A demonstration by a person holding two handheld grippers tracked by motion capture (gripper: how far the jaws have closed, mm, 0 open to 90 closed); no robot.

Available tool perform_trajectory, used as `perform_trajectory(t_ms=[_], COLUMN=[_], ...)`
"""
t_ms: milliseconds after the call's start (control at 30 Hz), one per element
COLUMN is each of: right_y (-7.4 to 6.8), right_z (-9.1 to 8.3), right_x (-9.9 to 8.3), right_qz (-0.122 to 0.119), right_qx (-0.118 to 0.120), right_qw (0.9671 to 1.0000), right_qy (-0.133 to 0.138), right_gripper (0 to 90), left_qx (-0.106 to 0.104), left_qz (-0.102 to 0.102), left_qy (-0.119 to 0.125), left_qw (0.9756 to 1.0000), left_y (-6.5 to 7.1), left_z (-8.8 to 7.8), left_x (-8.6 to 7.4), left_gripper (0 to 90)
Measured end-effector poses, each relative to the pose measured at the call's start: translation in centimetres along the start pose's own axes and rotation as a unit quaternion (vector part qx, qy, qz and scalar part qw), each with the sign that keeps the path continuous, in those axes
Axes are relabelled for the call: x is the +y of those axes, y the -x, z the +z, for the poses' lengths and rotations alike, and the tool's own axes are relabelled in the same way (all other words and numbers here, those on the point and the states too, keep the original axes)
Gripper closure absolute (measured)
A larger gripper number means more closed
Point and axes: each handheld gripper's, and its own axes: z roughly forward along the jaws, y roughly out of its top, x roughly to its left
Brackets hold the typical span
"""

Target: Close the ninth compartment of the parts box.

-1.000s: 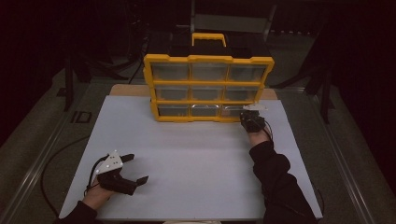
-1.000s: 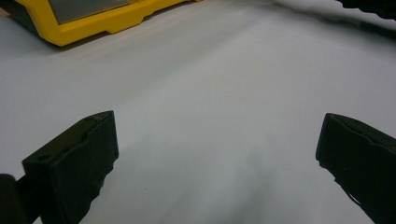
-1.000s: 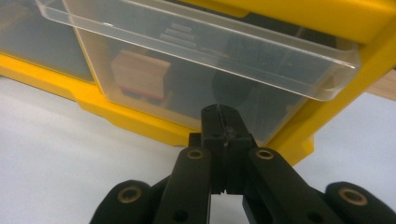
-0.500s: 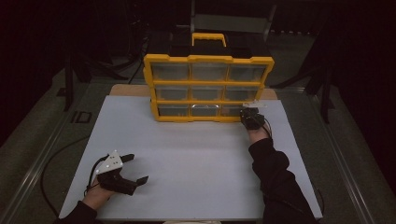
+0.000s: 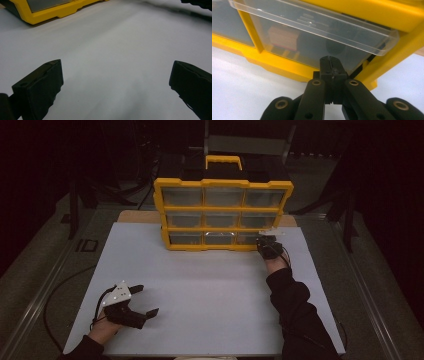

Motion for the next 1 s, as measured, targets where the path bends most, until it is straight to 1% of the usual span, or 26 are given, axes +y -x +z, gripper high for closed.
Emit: perform_trajectory(t_ms=[200, 333, 400, 433, 500, 600, 700, 800, 967, 1000], right_y=[-0.3, -0.4, -0.5, -0.6, -0.9, -1.2, -1.3, -1.4, -1.7, -1.7], right_z=[-0.5, -0.8, -0.9, -0.9, -1.2, -1.4, -1.6, -1.8, -2.1, -2.1], right_x=[-0.2, -0.4, -0.4, -0.5, -0.6, -0.6, -0.6, -0.6, -0.6, -0.6], right_qz=[0.01, 0.009, 0.01, 0.008, -0.004, -0.006, -0.001, 0.0, -0.007, -0.007], right_qx=[0.016, 0.023, 0.022, 0.025, 0.029, 0.036, 0.049, 0.06, 0.077, 0.077], right_qw=[0.9998, 0.9997, 0.9997, 0.9996, 0.9995, 0.9992, 0.9986, 0.9979, 0.9967, 0.9967], right_qy=[0.004, 0.009, 0.009, 0.012, 0.012, 0.016, 0.02, 0.023, 0.024, 0.024], right_gripper=[90.0, 89.7, 89.1, 85.3, 80.4, 75.6, 69.3, 61.0, 47.3, 47.3], left_qx=[0.0, 0.0, 0.0, 0.0, 0.0, 0.0, 0.0, 0.001, 0.0, 0.0], left_qz=[0.001, 0.001, 0.0, 0.001, 0.001, 0.001, 0.001, 0.0, 0.001, 0.001], left_qy=[0.0, 0.0, 0.0, 0.0, 0.0, 0.0, 0.0, 0.001, 0.0, 0.0], left_qw=[1.0, 1.0, 1.0, 1.0, 1.0, 1.0, 1.0, 1.0, 1.0, 1.0], left_y=[0.0, 0.0, 0.0, 0.0, 0.0, 0.0, 0.0, 0.0, 0.0, 0.0], left_z=[0.0, 0.0, 0.0, 0.0, 0.0, 0.0, 0.0, -0.1, 0.0, 0.0], left_x=[0.0, 0.0, 0.0, 0.0, 0.0, 0.0, 0.0, 0.0, 0.0, 0.0], left_gripper=[0.0, 0.0, 0.0, 0.0, 0.0, 0.0, 0.0, 0.0, 0.0, 0.0])
